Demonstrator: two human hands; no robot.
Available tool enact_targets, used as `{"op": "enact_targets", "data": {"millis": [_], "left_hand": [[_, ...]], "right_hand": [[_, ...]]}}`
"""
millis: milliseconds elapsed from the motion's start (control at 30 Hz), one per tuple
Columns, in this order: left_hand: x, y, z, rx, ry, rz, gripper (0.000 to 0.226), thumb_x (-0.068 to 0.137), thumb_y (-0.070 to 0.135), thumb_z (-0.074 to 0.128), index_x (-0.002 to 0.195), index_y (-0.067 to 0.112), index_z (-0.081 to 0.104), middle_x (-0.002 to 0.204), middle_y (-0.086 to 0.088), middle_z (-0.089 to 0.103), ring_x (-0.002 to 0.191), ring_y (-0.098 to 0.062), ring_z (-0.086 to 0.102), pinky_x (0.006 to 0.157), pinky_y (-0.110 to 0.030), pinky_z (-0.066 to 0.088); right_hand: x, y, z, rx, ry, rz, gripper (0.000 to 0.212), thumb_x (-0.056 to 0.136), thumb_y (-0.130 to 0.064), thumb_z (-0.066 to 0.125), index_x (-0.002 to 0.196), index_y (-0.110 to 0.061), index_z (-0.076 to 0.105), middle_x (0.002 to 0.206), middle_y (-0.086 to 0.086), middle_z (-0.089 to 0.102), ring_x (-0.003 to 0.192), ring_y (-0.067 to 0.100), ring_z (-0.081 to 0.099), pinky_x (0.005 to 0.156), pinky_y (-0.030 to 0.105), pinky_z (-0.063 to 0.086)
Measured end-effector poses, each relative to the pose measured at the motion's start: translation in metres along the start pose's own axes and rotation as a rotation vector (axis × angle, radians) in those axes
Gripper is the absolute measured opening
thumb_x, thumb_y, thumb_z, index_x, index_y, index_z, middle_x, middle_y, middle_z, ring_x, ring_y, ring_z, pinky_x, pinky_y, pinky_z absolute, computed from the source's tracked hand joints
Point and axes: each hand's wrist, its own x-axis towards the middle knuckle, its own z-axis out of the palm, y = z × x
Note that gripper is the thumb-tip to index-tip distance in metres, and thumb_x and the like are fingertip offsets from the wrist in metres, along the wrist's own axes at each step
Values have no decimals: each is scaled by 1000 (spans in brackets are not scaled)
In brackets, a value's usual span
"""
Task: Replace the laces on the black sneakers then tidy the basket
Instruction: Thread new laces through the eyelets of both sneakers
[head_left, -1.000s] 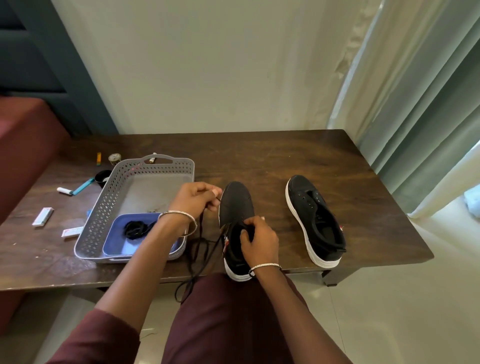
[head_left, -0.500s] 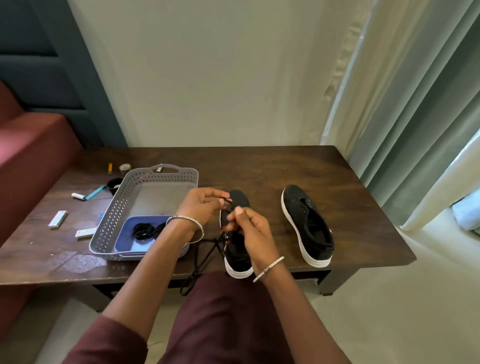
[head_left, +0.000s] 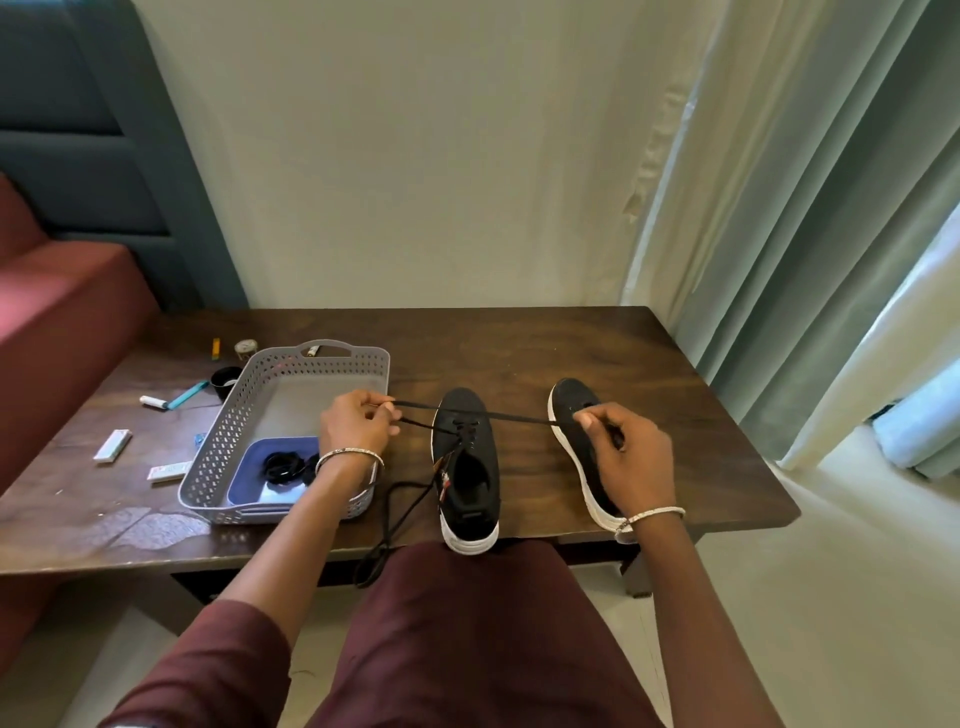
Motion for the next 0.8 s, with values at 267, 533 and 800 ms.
{"op": "enact_targets", "data": {"millis": [267, 533, 800], "left_hand": [[11, -13, -6, -198, -5, -171, 14, 97, 7, 59, 86, 16, 63, 86, -4, 74, 73, -17, 72, 56, -27, 53], [7, -24, -7, -70, -6, -217, 13, 94, 6, 57, 92, 14, 68, 82, -5, 73, 69, -19, 70, 64, -35, 57], [-29, 44, -3, 258, -339, 452, 18, 100, 29, 53, 108, 30, 70, 106, 10, 69, 102, -8, 63, 87, -22, 49]], "right_hand": [[5, 17, -17, -10, 31, 66, 17, 91, -8, 67, 98, -20, 78, 97, -7, 74, 90, 4, 63, 79, 6, 42], [0, 8, -10, -16, 178, 121, 14, 83, -4, 75, 88, -18, 74, 86, -6, 73, 81, 10, 67, 82, 33, 57], [-3, -46, 25, -35, -57, -298, 21, 76, 2, 76, 81, -18, 77, 83, -7, 72, 80, 10, 65, 77, 28, 51]]}}
